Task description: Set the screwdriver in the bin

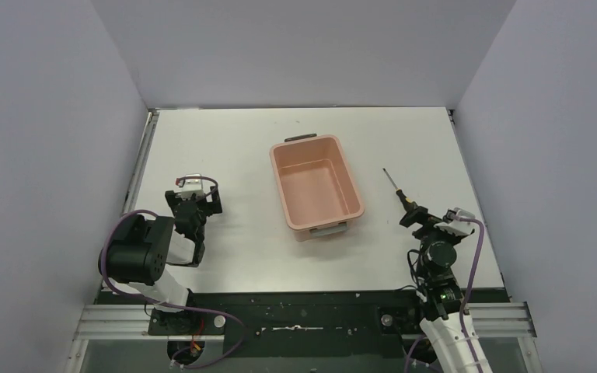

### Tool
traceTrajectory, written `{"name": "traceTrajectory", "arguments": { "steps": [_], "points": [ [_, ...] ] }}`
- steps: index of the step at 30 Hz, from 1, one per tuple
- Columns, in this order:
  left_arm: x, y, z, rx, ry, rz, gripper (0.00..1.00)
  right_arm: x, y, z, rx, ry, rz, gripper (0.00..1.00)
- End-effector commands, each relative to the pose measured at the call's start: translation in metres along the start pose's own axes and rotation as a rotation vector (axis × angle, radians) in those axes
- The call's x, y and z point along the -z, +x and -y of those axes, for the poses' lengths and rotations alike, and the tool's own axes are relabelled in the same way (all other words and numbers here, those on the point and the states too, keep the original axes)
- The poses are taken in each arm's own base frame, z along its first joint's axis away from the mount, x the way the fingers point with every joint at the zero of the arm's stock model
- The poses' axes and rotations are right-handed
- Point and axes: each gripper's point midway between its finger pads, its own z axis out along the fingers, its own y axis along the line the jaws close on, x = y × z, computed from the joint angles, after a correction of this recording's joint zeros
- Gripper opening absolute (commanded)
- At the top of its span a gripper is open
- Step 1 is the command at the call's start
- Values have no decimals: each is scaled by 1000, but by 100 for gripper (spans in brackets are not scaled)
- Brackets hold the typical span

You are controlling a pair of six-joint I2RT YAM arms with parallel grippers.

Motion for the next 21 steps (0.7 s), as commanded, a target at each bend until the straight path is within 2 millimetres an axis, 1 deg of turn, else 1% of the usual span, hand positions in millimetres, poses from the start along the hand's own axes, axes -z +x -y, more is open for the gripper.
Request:
{"name": "traceTrajectory", "arguments": {
  "steps": [1,3,4,5,7,8,10,12,14,15,16,17,18,19,21],
  "points": [
    [-6,-20,3,26,8,63,97,-2,-27,-2,-12,21,40,100],
    [-6,-20,3,25,7,62,97,-4,-51,-8,-8,11,70,100],
    [-6,-20,3,26,7,63,97,-4,-72,-13,-11,8,99,100],
    [-6,-21,3,26,7,65,97,-6,-86,-15,-3,17,110,100],
    [-6,-21,2,26,5,64,97,-12,-112,-17,32,51,105,100],
    [-6,-21,2,25,6,64,97,-17,-125,-22,59,59,91,100],
    [-6,-21,2,27,6,64,97,-28,-143,-33,145,56,19,100],
    [-6,-21,2,26,6,64,97,-45,-158,-52,241,23,-70,100],
    [-6,-21,3,25,8,65,97,-64,-161,-72,343,-32,-203,100],
    [-6,-20,2,25,6,63,97,-75,-155,-80,395,-63,-295,100],
    [-6,-21,2,25,6,64,97,-85,-145,-86,434,-90,-394,100],
    [-6,-21,2,26,6,64,97,-100,-129,-91,463,-100,-501,100],
    [-6,-21,2,26,6,65,97,-110,-117,-92,492,-109,-585,100],
    [-6,-21,3,26,7,66,97,-120,-112,-93,511,-113,-634,100],
    [-6,-20,2,26,6,63,97,-134,-86,-86,524,-106,-758,99]
  ]
}}
